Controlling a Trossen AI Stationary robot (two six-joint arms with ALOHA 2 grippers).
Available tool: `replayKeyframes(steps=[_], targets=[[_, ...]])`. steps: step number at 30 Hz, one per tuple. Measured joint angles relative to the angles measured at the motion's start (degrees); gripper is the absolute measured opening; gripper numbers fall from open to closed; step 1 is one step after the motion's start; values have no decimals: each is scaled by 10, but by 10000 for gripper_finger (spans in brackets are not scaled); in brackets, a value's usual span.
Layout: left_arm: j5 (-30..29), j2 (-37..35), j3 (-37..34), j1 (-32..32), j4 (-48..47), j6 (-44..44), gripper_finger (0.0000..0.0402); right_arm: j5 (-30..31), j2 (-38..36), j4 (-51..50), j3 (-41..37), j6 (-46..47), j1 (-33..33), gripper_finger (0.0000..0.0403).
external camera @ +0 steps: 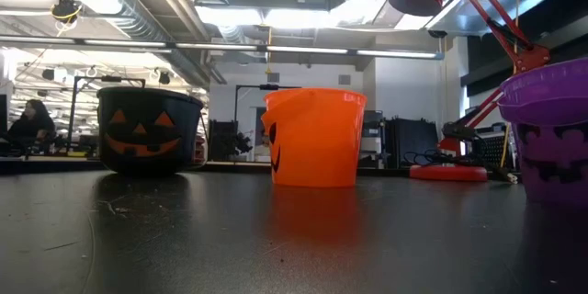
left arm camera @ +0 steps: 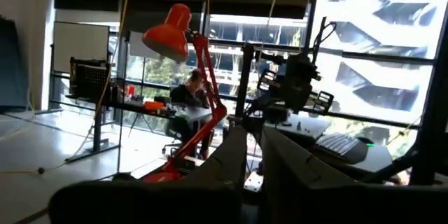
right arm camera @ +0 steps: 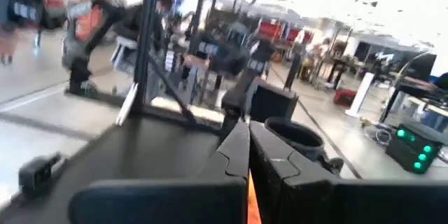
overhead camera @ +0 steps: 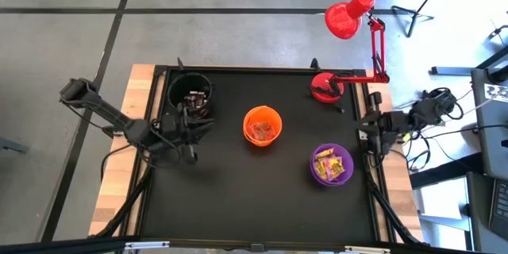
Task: Sort candy
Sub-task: Return to Home Position
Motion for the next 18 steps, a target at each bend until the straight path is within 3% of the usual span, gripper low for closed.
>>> replayKeyframes(steps=[6, 12, 18], targets=[[25, -13, -86, -4, 103, -14, 9, -76, -81, 6, -10, 4, 0, 2], [24, -18, -96, -10, 123, 20, 3, -67, -138, 5, -33, 5, 0, 2], [-68, -102, -97, -73, 117, 110, 1, -111, -139, 13, -56, 8, 0, 1]])
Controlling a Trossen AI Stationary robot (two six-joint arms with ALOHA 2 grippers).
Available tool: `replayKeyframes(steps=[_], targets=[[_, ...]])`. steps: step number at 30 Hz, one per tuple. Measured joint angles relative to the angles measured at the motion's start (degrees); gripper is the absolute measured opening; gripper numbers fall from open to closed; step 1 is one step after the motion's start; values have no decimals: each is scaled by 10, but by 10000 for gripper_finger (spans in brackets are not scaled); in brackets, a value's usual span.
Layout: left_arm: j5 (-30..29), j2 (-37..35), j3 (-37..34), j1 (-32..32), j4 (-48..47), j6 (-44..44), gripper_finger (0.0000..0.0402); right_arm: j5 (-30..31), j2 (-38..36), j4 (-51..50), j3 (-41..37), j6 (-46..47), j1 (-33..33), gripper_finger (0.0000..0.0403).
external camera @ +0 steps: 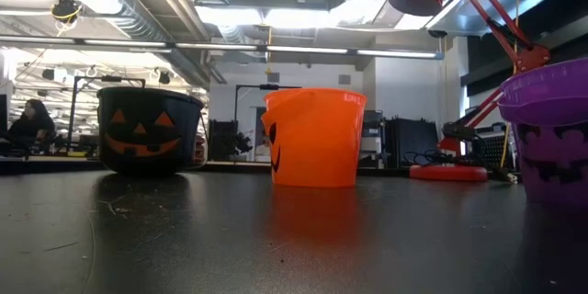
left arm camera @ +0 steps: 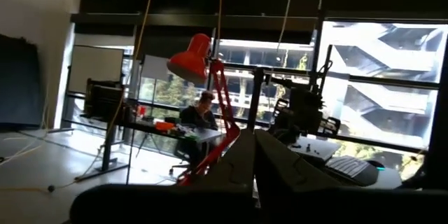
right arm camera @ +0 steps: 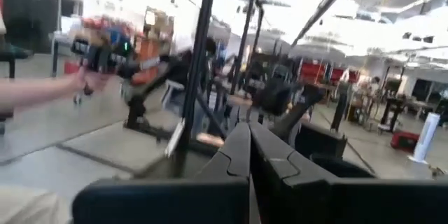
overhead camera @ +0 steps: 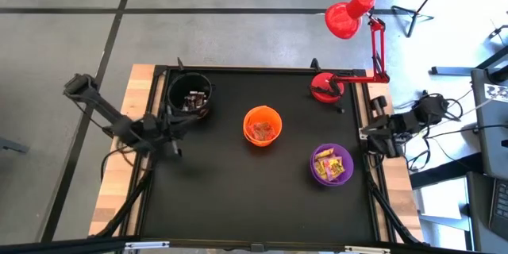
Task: Sort candy
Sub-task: Return to Home Position
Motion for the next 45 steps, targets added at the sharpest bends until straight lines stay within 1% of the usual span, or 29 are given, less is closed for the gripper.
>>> replayKeyframes(steps=[3, 5, 7, 9, 12, 15, 19, 21, 23, 25, 28, 30, 33, 35, 37, 40, 42, 45], targets=[[-59, -46, 0, -46, -15, 47, 0, -1, 0, 7, -9, -2, 0, 2], [-73, -75, 0, -72, -14, 75, 0, -2, -1, 20, -17, -6, 0, 2], [-58, -98, 0, -85, -14, 94, 0, 2, 0, 20, -31, -11, 0, 2], [-9, -109, -8, -78, -11, 100, 0, 12, 0, 48, -44, -23, 0, 2], [73, -109, -29, -42, -14, 70, 0, 20, 0, 94, -63, -36, 0, 2], [140, -108, -64, 7, -14, 9, 0, 24, 0, 126, -82, -39, 0, 2], [163, -100, -121, 87, -12, -110, 0, 21, 0, 130, -90, -38, 0, 2], [191, -99, -143, 129, -12, -170, 0, 19, 0, 129, -91, -38, 0, 2], [212, -96, -153, 169, -13, -222, 0, 19, 0, 130, -91, -38, 0, 3], [236, -89, -150, 203, -21, -252, 0, 19, 0, 129, -91, -38, 0, 3], [303, -77, -130, 244, -22, -253, 0, 21, 0, 130, -91, -38, 0, 3], [347, -79, -113, 261, -23, -228, 0, 23, 0, 129, -91, -37, 0, 3], [391, -96, -79, 273, -35, -182, 0, 23, 0, 129, -91, -37, 0, 3], [405, -121, -54, 273, -83, -155, 0, 23, 0, 128, -91, -35, 0, 3], [406, -154, -27, 273, -167, -147, 0, 23, 0, 125, -91, -34, 0, 3], [376, -205, 14, 270, -321, -169, 0, 23, 0, 119, -91, -33, 0, 3], [360, -236, 32, 266, -401, -188, 0, 23, 0, 118, -91, -32, 0, 3], [352, -270, 36, 256, -453, -200, 0, 23, 0, 118, -91, -32, 0, 3]])
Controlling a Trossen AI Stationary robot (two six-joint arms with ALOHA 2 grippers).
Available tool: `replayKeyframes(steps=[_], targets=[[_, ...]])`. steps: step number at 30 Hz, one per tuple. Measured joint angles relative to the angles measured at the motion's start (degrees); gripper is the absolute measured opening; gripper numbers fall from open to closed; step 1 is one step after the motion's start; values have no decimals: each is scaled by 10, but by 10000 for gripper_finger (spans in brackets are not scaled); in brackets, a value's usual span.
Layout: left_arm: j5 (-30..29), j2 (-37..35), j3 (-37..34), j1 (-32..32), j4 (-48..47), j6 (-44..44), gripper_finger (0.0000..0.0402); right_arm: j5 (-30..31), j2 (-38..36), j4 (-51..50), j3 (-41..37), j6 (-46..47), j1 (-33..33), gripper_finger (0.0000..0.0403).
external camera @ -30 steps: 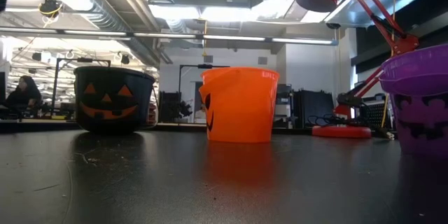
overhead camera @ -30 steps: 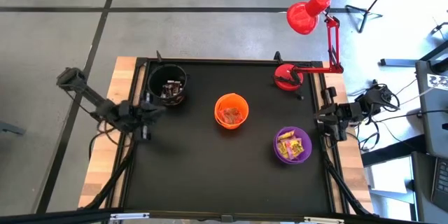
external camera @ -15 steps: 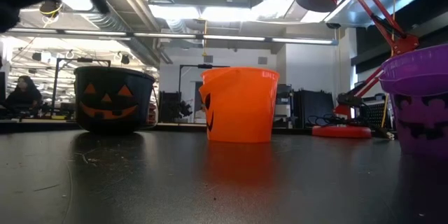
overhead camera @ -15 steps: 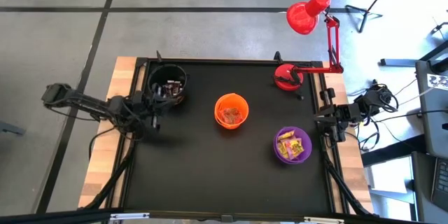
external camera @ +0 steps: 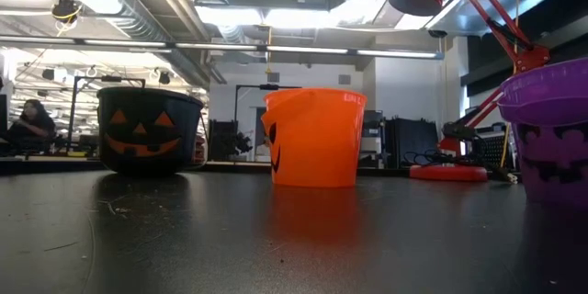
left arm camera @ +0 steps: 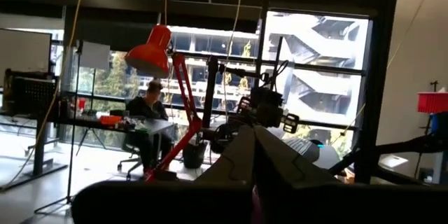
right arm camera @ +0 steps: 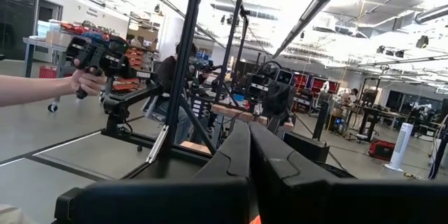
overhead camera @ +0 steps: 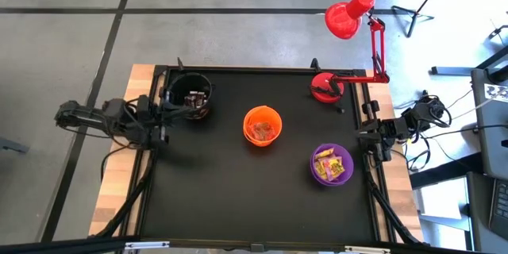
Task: Sort candy
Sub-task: Return to Home Position
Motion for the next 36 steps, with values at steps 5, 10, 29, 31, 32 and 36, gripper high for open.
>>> replayKeyframes(steps=[5, 10, 29, 31, 32, 36], targets=[[-32, -42, -15, -17, -15, 30, 0, -6, 0, 2, 0, 1, 0, 3], [-45, -67, -15, -23, -37, 34, 0, -30, 0, 47, 1, 8, 0, 3], [-47, -114, -167, -35, 83, 18, 0, -34, 0, 35, -3, 0, 0, 1], [-47, -124, -179, -35, 87, 18, 0, -34, 0, 40, -14, -1, 0, 1], [-47, -131, -185, -35, 88, 18, 0, -35, 0, 44, -19, -2, 0, 1], [-44, -148, -189, -35, 85, 18, 0, -61, 0, 75, -40, -1, 0, 1]])
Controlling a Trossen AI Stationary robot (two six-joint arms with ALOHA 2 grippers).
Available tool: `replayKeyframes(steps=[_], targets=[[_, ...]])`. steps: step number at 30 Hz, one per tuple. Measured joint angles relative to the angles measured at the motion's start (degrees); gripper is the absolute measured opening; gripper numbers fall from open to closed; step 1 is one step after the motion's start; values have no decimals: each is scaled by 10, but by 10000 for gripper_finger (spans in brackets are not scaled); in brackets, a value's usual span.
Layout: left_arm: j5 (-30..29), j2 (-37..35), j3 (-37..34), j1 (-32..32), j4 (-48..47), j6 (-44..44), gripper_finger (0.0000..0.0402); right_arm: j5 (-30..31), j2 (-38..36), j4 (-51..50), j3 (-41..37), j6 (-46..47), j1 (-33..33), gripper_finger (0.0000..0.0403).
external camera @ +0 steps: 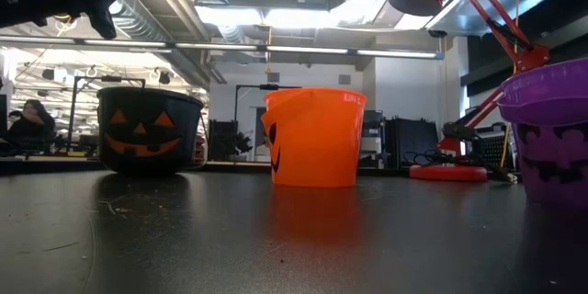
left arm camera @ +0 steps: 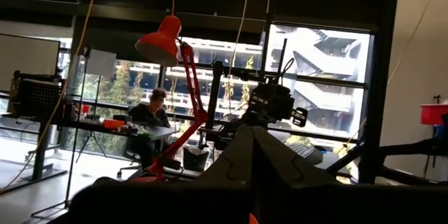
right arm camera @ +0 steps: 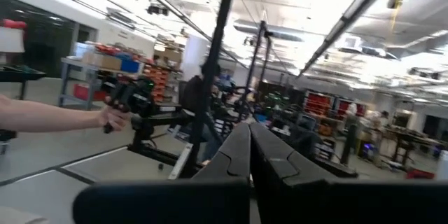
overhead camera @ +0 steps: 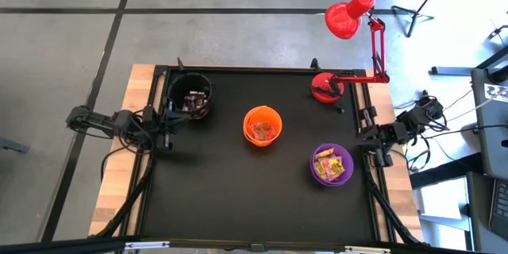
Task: Sort candy
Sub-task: Return to Home Position
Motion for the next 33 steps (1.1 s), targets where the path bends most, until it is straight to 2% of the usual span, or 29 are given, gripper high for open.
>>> replayKeyframes(steps=[3, 20, 33], targets=[[9, -3, 0, 0, 0, 1, 0, -17, 0, 18, -13, 0, 0, 1], [10, -2, 0, 0, -24, -29, 0, -18, 0, 105, -99, 19, 0, 1], [10, -2, 0, 0, -28, -29, 0, 34, 0, 181, -181, 18, 0, 1]])
